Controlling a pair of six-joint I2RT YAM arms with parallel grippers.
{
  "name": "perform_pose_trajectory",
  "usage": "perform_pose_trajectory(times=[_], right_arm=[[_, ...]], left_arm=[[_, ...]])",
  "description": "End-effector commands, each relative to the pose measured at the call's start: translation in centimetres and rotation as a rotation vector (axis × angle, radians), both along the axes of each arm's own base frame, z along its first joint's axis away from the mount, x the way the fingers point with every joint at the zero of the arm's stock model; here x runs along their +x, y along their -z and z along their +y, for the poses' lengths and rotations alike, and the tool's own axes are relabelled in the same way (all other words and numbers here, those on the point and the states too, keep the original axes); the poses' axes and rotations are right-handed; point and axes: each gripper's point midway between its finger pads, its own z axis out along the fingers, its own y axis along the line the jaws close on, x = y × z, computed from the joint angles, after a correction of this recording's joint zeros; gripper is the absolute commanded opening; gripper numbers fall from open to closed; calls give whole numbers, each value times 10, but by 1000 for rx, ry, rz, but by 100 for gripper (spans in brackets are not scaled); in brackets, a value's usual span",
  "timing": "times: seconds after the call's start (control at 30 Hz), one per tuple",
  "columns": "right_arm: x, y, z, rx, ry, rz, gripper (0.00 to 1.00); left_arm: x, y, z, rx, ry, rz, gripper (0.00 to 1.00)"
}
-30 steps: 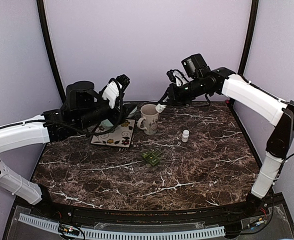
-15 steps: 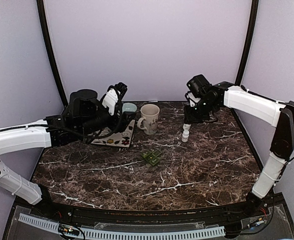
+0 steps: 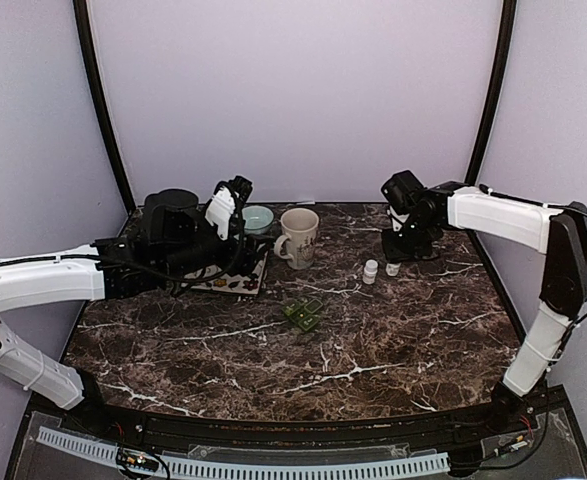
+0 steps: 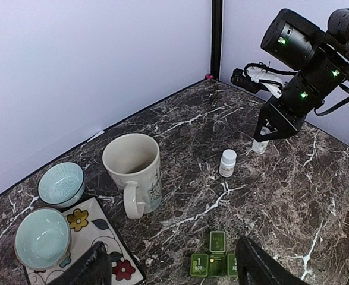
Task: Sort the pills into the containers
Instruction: Place the pill bottle at the center of the board.
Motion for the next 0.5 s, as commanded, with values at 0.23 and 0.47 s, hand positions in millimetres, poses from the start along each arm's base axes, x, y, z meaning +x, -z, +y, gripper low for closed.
perform_pose_trajectory(times=[0.23,0.47], right_arm=[[34,32,-12,-14,62,-49,0],[42,54,-14,-21,68,-28,0]], left_arm=[[-7,12,-2,-23,13,47,75],[-6,13,-3,-19,14,47,75]])
